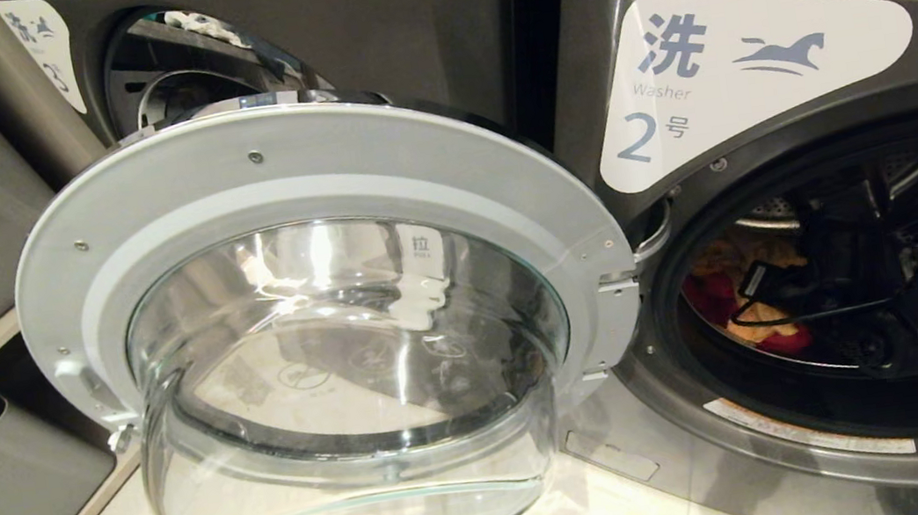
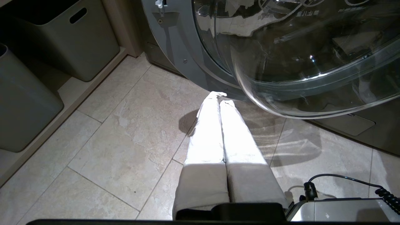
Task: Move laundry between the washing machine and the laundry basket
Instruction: Pick a cloth and place it into the basket
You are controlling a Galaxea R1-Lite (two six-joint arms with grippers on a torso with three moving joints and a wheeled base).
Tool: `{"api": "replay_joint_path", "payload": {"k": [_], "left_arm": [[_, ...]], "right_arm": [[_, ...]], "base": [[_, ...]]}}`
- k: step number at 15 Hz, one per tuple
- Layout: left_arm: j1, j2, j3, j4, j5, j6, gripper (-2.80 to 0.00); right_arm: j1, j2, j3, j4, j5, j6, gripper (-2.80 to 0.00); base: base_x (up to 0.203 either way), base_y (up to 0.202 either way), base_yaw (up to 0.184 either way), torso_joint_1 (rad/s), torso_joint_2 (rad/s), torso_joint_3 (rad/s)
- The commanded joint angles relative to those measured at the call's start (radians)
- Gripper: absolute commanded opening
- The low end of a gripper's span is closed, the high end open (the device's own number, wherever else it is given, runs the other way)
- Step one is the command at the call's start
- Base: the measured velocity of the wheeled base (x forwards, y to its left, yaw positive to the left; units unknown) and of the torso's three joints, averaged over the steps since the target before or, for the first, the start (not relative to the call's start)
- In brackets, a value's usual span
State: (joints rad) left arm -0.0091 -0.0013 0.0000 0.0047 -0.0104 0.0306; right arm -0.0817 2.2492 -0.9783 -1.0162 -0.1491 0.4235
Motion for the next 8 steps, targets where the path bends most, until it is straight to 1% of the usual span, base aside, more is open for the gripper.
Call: {"api": "replay_joint_path", "payload": {"k": [1,3,6,8], "left_arm": [[0.000,0.001,0.000,0.000,0.000,0.000,-2.80],[0.000,0.001,0.000,0.000,0.000,0.000,-2.80],[0.000,0.001,0.000,0.000,0.000,0.000,-2.80],[0.000,0.001,0.000,0.000,0.000,0.000,-2.80]], "right_arm": [[0.000,-0.099,0.116,-0.048,-0.014,0.000,-2.80],[0.000,-0.168,0.214,-0.099,-0.038,-0.011,-2.80],[0.005,-0.293,0.389,-0.164,-0.045,-0.025,-2.80],[0.014,-0.395,0.515,-0.198,-0.045,-0.050,-2.80]], "base": [[0.000,0.000,0.000,0.000,0.00,0.000],[0.000,0.000,0.000,0.000,0.00,0.000],[0.000,0.000,0.000,0.000,0.00,0.000],[0.000,0.000,0.000,0.000,0.00,0.000]]}}
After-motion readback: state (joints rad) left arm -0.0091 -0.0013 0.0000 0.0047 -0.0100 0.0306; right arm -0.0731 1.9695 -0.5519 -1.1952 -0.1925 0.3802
